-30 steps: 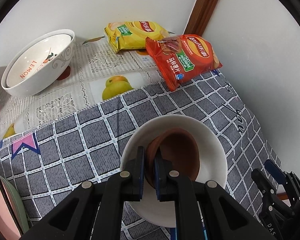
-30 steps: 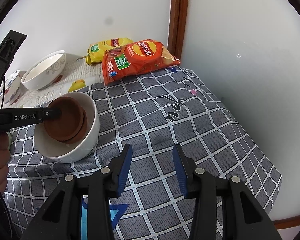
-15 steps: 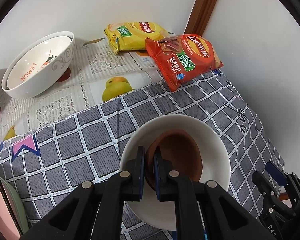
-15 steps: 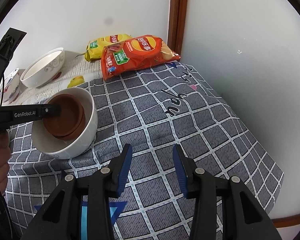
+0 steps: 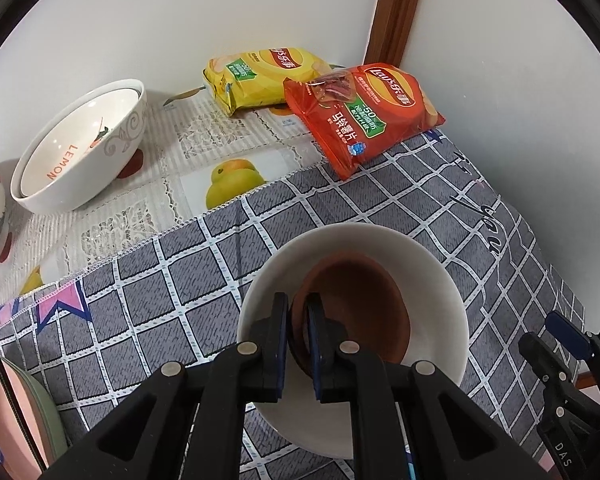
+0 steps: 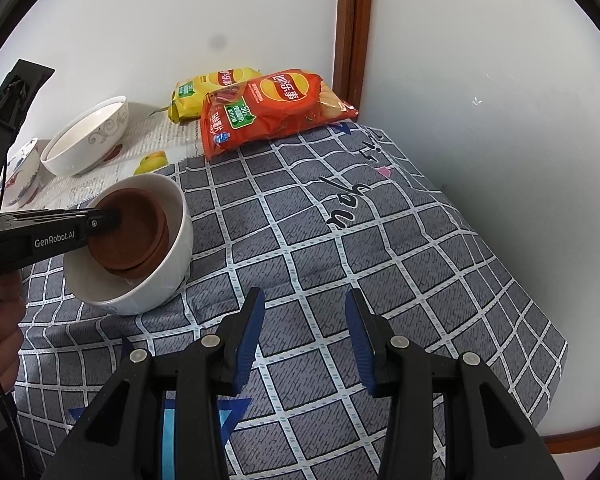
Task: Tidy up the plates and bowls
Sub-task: 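Open the left gripper to release the brown bowl and move to the white bowl rim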
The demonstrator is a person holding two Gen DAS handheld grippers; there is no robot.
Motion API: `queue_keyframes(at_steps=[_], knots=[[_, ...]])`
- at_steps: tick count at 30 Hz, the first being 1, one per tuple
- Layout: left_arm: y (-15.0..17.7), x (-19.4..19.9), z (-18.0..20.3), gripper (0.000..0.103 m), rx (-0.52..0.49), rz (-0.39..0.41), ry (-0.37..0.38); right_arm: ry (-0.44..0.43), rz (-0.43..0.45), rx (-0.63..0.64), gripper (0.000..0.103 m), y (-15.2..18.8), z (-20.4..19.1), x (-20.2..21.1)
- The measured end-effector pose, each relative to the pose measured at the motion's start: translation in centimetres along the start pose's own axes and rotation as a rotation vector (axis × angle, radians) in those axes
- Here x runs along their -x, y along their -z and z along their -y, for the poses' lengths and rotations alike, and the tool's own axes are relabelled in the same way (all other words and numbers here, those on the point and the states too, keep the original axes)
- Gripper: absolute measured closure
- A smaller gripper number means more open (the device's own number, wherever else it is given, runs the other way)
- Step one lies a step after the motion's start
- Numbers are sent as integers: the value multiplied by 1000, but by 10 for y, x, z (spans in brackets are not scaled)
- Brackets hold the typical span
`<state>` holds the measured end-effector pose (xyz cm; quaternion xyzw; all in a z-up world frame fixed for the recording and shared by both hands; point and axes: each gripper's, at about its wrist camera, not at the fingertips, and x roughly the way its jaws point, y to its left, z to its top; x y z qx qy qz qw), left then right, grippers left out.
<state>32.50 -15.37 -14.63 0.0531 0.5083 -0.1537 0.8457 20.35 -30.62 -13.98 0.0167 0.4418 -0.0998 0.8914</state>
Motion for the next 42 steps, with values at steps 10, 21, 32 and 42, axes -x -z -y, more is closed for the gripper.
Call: queue_keyframes(at_steps=[10, 21, 32, 42], knots=[[3, 2, 1, 89, -2, -11, 6, -4, -1, -2, 62, 0, 0, 1], [3, 20, -5, 83, 17, 17, 6, -26, 15, -10, 62, -4, -4, 10], [6, 42, -14, 79, 35, 44, 0, -94, 51, -25, 62, -20, -16, 24], [19, 64, -22, 69, 52, 66, -16, -93, 92, -22, 51, -19, -25, 46]])
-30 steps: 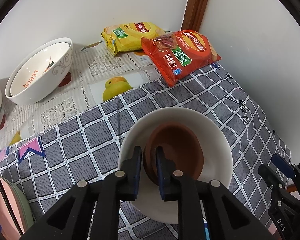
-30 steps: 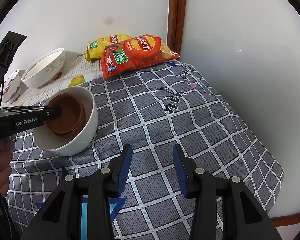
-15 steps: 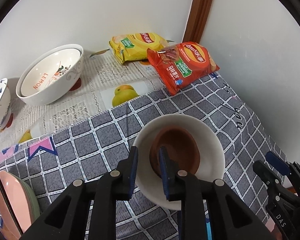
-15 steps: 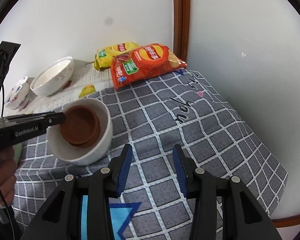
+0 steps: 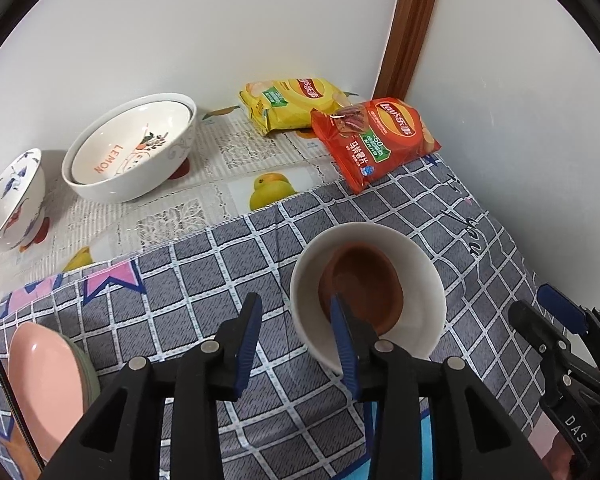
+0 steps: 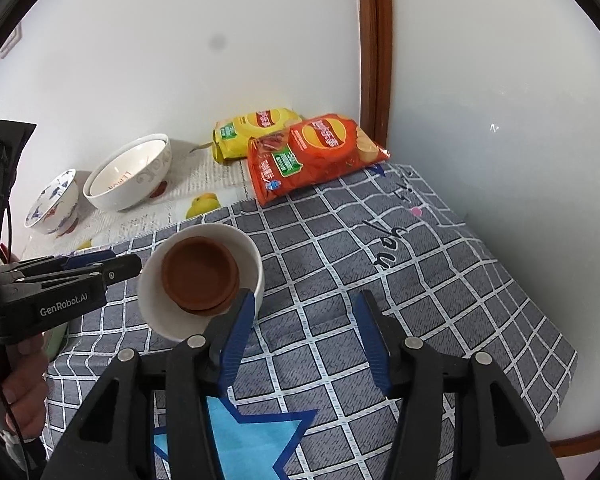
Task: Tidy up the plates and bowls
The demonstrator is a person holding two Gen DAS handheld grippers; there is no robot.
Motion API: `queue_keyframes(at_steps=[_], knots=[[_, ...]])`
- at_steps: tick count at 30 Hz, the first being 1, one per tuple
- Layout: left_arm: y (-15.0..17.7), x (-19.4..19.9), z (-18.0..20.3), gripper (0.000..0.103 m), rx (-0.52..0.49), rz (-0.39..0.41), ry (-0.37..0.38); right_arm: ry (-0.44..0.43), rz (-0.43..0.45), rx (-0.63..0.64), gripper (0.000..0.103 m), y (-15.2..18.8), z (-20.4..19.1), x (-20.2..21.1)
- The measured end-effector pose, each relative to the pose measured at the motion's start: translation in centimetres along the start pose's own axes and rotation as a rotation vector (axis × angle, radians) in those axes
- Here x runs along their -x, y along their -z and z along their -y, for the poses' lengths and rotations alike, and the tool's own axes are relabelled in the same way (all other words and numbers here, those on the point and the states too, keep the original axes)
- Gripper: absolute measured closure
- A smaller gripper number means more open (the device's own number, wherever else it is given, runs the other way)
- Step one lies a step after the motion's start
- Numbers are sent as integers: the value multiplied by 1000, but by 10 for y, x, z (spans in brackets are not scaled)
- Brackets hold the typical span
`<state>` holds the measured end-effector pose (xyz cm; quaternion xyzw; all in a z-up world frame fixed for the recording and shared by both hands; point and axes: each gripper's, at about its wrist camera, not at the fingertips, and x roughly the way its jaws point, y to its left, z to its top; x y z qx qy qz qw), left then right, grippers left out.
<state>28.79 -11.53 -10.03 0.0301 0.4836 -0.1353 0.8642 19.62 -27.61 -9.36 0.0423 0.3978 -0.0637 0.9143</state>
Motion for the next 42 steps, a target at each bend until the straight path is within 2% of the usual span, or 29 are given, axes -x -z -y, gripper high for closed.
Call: queue_keyframes(at_steps=[3, 7, 12, 15, 20, 25, 30, 42], knots=[[4, 6, -3, 69, 16, 7, -10, -1, 6, 11, 51, 1, -3, 5], [9, 11, -8, 69, 50, 3, 17, 16, 22, 11, 49, 1, -5, 10], [14, 9, -11, 69, 63, -10, 14, 21, 5, 29, 48, -3, -7, 7], [14, 7, -12, 69, 73, -23, 18, -32, -29, 15, 48, -6, -6, 1], [13, -3, -18, 69, 126, -51, 42, -119, -88, -11, 48, -10, -4, -22], [9, -14, -18, 69, 133, -68, 52, -144, -140, -11, 56, -14, -8, -48], [5, -28, -16, 69, 128, -84, 56, -131, -184, 14, 62, -16, -14, -71], [4, -58, -14, 69, 109, -139, 12, -107, -256, -3, 65, -17, -16, -114]])
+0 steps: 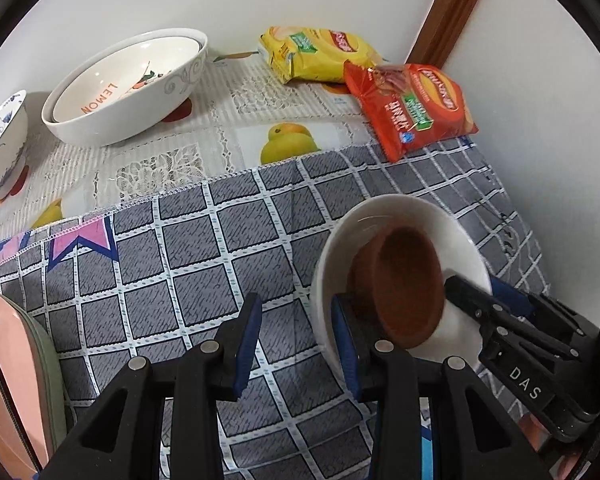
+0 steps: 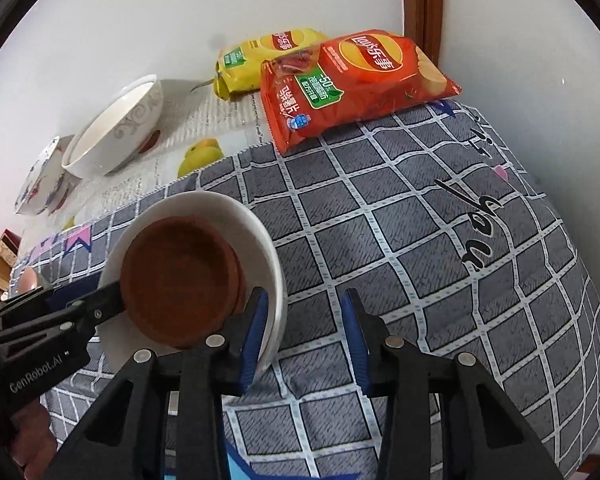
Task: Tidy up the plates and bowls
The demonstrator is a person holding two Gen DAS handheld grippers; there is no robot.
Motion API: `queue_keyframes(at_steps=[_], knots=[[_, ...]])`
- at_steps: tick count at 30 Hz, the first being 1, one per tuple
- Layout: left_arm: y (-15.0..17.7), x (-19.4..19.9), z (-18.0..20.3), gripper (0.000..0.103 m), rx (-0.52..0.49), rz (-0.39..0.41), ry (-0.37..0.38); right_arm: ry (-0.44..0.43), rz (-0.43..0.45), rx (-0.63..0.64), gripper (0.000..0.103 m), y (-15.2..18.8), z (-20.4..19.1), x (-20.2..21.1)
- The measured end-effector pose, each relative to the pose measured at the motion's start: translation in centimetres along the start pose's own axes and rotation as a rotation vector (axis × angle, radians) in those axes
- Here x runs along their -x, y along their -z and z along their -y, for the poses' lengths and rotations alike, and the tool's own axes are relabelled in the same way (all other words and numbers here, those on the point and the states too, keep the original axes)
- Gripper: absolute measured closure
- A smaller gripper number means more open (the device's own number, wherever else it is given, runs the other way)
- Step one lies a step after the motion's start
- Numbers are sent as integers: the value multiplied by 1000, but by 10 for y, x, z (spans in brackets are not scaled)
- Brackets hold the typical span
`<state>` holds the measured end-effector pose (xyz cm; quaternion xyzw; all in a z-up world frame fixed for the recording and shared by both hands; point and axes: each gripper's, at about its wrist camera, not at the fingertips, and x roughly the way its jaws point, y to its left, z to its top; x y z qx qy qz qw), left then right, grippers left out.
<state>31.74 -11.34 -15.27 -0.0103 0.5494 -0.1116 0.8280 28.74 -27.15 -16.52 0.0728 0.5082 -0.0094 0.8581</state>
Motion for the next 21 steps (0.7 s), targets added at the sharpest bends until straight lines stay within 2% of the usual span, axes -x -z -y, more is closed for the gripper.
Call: queue_keyframes(at_steps=[4, 7, 9, 15, 21], knots=[[-1, -5, 0, 69, 1, -2, -8, 27, -15, -3, 64, -3, 0, -6], [-2, -9, 1, 66, 3, 2, -30, 88, -15, 19, 56, -5, -3, -9], [-2, -12, 0, 66, 16, -7, -22, 98, -16, 40, 55, -5, -5, -10], [-2, -18, -1, 67, 24, -21, -22, 90, -34, 42, 52, -7, -3, -14], [-3, -19, 2, 67, 6, 1, -51, 78, -32, 51, 49, -9, -3, -17]])
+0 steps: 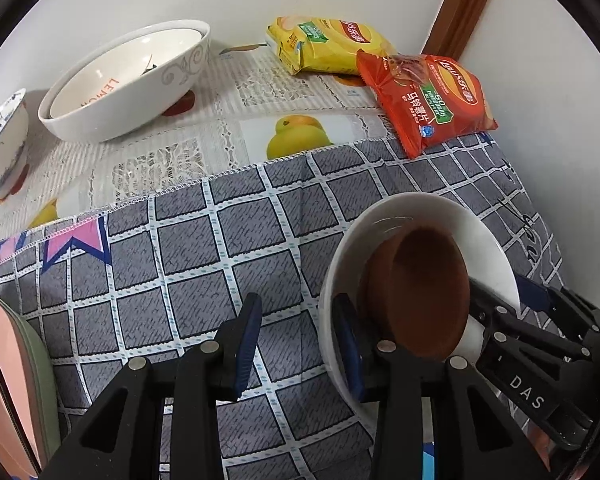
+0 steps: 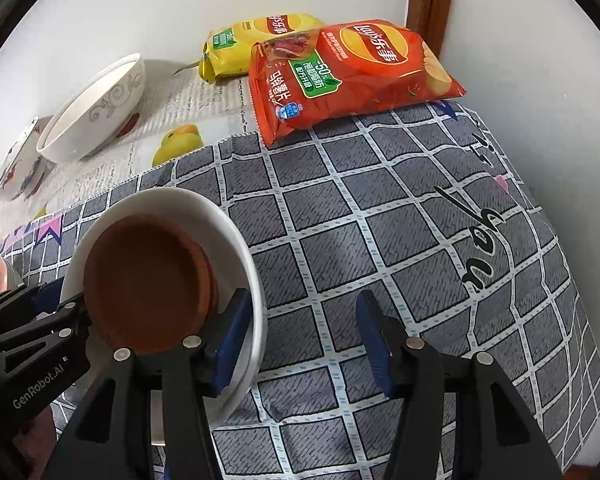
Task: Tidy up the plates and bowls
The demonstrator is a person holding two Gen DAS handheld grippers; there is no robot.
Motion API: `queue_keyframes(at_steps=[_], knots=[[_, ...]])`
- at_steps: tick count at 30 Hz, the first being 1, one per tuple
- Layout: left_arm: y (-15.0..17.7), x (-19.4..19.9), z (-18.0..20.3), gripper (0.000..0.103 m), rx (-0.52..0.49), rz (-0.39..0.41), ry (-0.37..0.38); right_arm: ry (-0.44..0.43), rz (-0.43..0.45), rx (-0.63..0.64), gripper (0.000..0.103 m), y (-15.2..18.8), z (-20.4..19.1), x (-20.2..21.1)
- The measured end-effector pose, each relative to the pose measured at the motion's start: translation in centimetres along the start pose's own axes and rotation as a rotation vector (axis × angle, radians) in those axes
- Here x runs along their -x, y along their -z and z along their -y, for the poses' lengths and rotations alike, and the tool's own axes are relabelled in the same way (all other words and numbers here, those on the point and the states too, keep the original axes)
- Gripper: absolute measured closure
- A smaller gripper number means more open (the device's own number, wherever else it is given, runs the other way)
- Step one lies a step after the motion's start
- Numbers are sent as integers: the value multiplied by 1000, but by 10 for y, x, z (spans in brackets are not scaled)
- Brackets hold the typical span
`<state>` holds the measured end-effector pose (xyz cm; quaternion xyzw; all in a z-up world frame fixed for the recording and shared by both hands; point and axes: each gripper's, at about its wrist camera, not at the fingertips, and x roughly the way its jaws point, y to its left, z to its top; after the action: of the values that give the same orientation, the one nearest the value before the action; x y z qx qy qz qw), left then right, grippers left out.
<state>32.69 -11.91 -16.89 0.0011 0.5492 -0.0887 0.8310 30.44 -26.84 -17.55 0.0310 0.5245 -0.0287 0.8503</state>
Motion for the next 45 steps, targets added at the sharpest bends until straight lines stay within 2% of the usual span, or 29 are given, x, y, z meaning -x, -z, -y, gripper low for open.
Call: queue_keyframes(at_steps=[4, 10, 12, 14, 19, 21, 23, 27, 37, 41, 45], knots=[[-1, -1, -2, 69, 13, -3, 5, -29, 20, -26, 48, 1, 3, -1], [0, -1, 3, 82, -1, 0, 24, -64, 60, -51, 49, 5, 6, -1], [1, -1, 6, 86, -6, -1, 38, -98, 59, -66, 61, 7, 6, -1], [1, -2, 6, 87, -11, 1, 43, -125, 44, -77, 67, 6, 5, -1], [0, -3, 5, 87, -3, -10, 51, -149, 13, -95, 68, 4, 6, -3], [-1, -4, 3, 88, 27, -24, 63, -174, -8, -92, 76, 3, 5, -5], [-1, -4, 4, 89, 25, -27, 64, -182, -16, -95, 78, 2, 4, -6], [1, -2, 7, 92, 11, -8, 58, -177, -6, -75, 94, 0, -6, -6], [8, 7, 6, 93, 10, 4, 71, -142, 35, -120, 94, 5, -11, 6], [12, 20, -2, 93, 33, 7, 89, -150, 40, -123, 94, 9, -14, 15], [16, 35, -4, 93, 26, 23, 76, -167, 47, -132, 94, 14, -20, 28]])
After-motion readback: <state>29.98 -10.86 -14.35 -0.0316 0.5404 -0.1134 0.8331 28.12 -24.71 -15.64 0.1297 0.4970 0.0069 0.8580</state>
